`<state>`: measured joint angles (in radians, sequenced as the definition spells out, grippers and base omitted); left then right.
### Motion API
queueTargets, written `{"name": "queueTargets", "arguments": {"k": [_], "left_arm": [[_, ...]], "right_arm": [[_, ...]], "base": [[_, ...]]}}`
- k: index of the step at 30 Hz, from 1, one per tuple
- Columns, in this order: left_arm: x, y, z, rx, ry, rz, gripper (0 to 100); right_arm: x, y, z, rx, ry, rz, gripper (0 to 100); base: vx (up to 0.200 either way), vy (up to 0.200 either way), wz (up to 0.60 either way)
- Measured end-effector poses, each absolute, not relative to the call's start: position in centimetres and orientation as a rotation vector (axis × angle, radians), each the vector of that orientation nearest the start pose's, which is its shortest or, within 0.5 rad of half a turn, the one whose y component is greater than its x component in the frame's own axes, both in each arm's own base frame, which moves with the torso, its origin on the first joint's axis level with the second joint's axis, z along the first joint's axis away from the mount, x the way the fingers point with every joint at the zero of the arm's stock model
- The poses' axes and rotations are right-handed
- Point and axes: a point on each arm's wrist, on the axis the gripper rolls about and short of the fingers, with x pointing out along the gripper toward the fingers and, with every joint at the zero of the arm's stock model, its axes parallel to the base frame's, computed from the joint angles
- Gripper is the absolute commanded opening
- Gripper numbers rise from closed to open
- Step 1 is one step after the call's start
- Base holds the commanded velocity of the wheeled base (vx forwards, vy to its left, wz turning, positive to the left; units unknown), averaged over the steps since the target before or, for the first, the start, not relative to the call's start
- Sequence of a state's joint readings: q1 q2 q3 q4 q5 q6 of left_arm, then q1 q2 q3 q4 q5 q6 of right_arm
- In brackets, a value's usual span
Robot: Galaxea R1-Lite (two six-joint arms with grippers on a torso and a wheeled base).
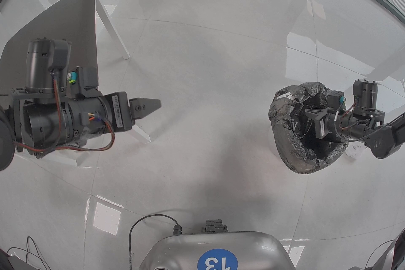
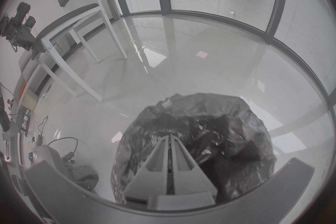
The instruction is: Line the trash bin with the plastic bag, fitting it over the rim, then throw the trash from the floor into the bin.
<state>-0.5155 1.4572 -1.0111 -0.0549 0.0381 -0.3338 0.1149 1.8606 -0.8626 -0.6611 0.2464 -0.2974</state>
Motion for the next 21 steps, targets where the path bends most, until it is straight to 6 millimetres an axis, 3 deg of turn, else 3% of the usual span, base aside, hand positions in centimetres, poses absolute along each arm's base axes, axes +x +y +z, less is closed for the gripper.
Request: {"name": "queueTargets", "arguments": {"k": [12,17,21], "left_arm": [[21.2,-18.6,22.7,-0.008,0.494,-0.522,100],[21.7,-20.3,22.4,-0.043,0.461,-0.542,100],[22.2,-20.8,22.4,-0.090,0.448,-0.545,100]], "right_arm": [[26.6,0.4,13.3,-0.237,0.440,0.284,0],[24.8,-0.9,13.8,-0.229,0.451,0.225,0],[23.8,-1.6,14.1,-0.233,0.455,0.197,0]], "base": [[0.000,0.000,0.00],[0.000,0.000,0.00],[0.000,-0.200,0.00]]}}
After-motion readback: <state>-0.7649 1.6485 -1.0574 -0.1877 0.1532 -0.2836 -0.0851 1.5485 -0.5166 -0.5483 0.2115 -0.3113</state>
